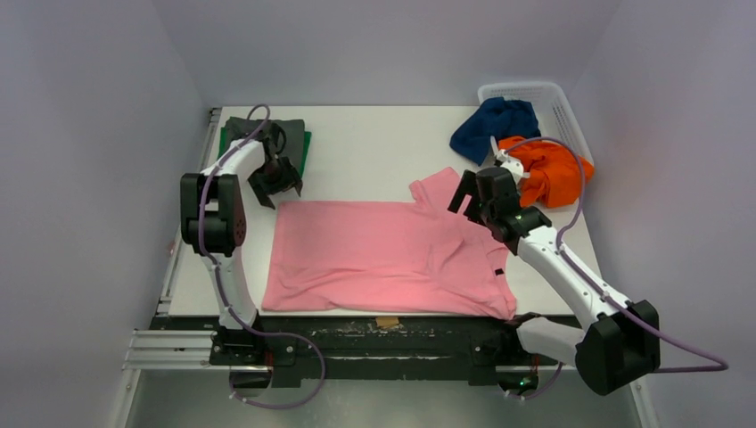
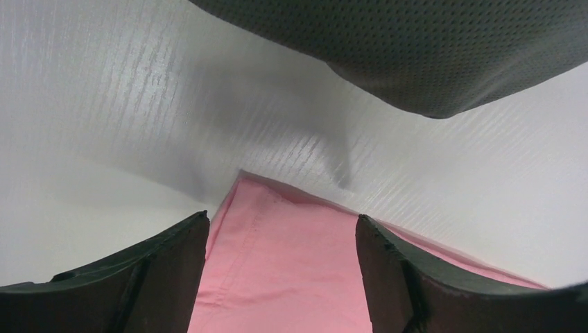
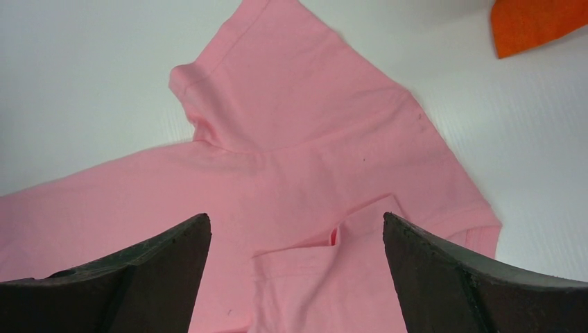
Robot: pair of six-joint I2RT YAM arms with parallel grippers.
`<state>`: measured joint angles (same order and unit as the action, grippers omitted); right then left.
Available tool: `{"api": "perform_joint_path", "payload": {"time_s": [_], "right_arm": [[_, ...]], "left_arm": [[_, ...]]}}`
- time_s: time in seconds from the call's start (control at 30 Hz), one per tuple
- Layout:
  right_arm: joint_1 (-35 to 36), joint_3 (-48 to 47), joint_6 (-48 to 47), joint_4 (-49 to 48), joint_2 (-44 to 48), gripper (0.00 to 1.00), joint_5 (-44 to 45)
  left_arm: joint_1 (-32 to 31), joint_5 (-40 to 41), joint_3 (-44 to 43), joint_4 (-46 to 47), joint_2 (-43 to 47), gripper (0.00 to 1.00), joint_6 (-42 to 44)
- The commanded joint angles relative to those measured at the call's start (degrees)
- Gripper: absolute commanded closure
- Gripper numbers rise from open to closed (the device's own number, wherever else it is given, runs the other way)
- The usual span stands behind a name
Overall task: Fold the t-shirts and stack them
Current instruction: Grab the side of the flattened tshirt furthest away from the robot with both arms
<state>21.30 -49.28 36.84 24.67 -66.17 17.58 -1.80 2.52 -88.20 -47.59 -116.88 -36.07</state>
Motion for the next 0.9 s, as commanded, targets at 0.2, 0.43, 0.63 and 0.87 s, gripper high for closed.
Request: {"api": "perform_joint_path", "payload": {"time_s": [0.2, 0.43, 0.63, 0.87], "right_arm": [[-0.38, -0.51, -2.28, 0.37, 5.75, 0.08, 5.97], [-0.51, 3.25, -3.7, -4.48, 9.79, 0.09, 4.47], [-0.46, 8.85, -4.08, -17.82, 2.1, 0.1, -7.66], [-0.47, 6.75, -0.45, -13.47, -13.74, 0.11, -9.16]], "left_arm": [[0.22, -2.3, -3.79, -9.5, -1.42, 0.25, 4.21], [0.18, -1.4, -1.38, -5.67, 0.35, 0.26, 1.11], [0.13, -3.85, -0.56, -1.76, 1.06, 0.26, 0.55], [0.12, -3.07, -0.86, -2.0, 0.79, 0.25, 0.3]]}}
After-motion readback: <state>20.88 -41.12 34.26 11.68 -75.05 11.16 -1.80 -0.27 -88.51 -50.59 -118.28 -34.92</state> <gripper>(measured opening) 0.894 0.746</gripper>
